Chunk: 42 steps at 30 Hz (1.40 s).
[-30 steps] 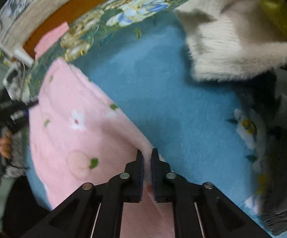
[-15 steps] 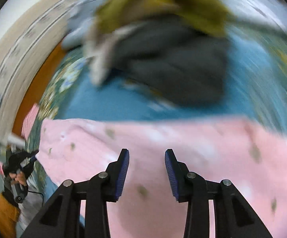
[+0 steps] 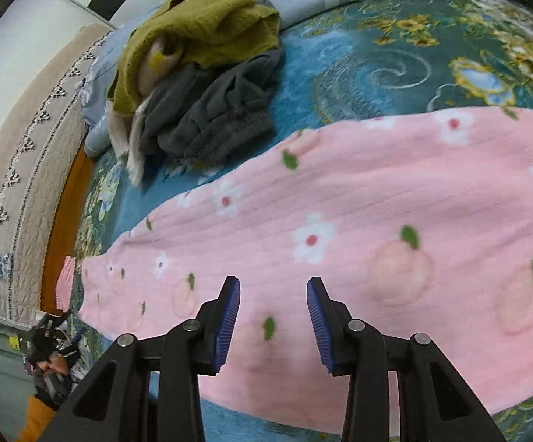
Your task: Fold clothes
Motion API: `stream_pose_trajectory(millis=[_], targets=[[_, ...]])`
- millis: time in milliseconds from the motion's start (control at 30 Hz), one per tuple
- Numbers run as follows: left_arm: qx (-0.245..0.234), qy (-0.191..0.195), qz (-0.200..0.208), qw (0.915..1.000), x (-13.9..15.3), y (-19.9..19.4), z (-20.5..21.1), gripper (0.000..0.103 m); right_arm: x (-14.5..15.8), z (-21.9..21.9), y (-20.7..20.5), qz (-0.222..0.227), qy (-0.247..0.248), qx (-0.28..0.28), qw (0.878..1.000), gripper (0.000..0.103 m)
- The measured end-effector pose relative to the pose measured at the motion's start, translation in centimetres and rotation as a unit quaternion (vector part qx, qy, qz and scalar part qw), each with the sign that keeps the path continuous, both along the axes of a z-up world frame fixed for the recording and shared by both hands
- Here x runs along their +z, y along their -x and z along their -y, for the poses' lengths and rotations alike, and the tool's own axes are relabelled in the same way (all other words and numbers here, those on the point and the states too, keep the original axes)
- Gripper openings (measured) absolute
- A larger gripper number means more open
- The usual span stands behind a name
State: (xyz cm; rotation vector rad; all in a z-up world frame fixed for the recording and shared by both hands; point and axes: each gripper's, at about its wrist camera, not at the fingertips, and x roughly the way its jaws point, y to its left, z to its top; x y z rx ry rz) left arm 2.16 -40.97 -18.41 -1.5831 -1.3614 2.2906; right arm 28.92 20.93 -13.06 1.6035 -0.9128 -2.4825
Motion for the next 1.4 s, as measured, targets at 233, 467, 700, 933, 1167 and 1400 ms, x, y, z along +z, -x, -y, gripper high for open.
stream_pose_trajectory(millis=[233, 467, 700, 933, 1167, 1400], targets=[[-0.025, 0.038, 0.015, 0.9989, -2.2, 1.2, -1.8, 0.038, -0.8, 2.1, 1.5, 0.012, 0.004, 0.015, 1.000, 0.041], [0.000, 0.035, 0.040, 0.9986, -1.3, 2.2, -1.8, 0.009, -0.9, 2.4, 1.1, 0.014, 0.026, 0.008, 1.000, 0.041], [-0.107, 0.138, -0.081, 0.9814, 9.9, 2.9, -7.8, 0.008, 0.2, 1.1, -0.7, -0.004, 0.042, -0.016, 0.999, 0.041], [-0.301, 0.178, -0.301, 0.8872, 21.4, -1.3, -22.2, 0.008, 0.8, -0.1, -2.5, -0.020, 0.057, -0.037, 0.998, 0.041], [-0.499, 0.197, -0.259, 0.8035, 14.2, -9.4, -36.8, 0.008, 0.3, -1.4, -4.0, -0.019, 0.068, -0.054, 0.996, 0.041], [-0.558, 0.197, -0.146, 0.7928, 7.7, -13.9, -40.4, 0.008, -1.3, -2.6, -4.7, -0.011, 0.113, -0.077, 0.991, 0.042]])
